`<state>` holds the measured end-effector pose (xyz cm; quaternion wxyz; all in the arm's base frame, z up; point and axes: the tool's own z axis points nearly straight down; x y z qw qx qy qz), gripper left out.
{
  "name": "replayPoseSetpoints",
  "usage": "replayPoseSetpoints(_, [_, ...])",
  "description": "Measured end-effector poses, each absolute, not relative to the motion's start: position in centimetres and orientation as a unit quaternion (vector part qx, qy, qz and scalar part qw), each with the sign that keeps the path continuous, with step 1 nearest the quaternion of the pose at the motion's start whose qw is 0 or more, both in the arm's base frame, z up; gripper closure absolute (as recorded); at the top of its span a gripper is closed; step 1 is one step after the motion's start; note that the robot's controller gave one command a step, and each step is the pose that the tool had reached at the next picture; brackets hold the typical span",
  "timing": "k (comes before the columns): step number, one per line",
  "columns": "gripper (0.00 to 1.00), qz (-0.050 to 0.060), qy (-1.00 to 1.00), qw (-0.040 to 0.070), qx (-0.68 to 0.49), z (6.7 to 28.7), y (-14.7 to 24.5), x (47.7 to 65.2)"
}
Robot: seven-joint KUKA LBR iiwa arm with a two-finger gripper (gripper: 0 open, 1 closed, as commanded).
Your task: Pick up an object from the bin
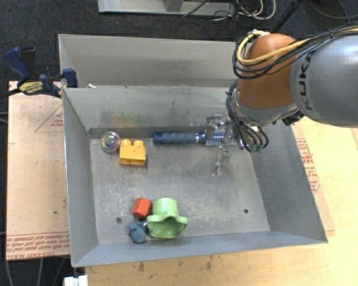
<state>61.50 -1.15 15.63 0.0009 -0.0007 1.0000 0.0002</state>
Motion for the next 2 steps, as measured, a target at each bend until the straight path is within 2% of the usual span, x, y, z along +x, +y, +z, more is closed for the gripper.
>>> replayPoseSetpoints(1, [0.00, 0.000, 0.996, 0.002, 0.088, 10.2, -8.0, 65.2])
replayPoseSetpoints(2, [0.00, 0.000, 0.990, 0.008, 0.140, 7.6, -6.1, 65.6])
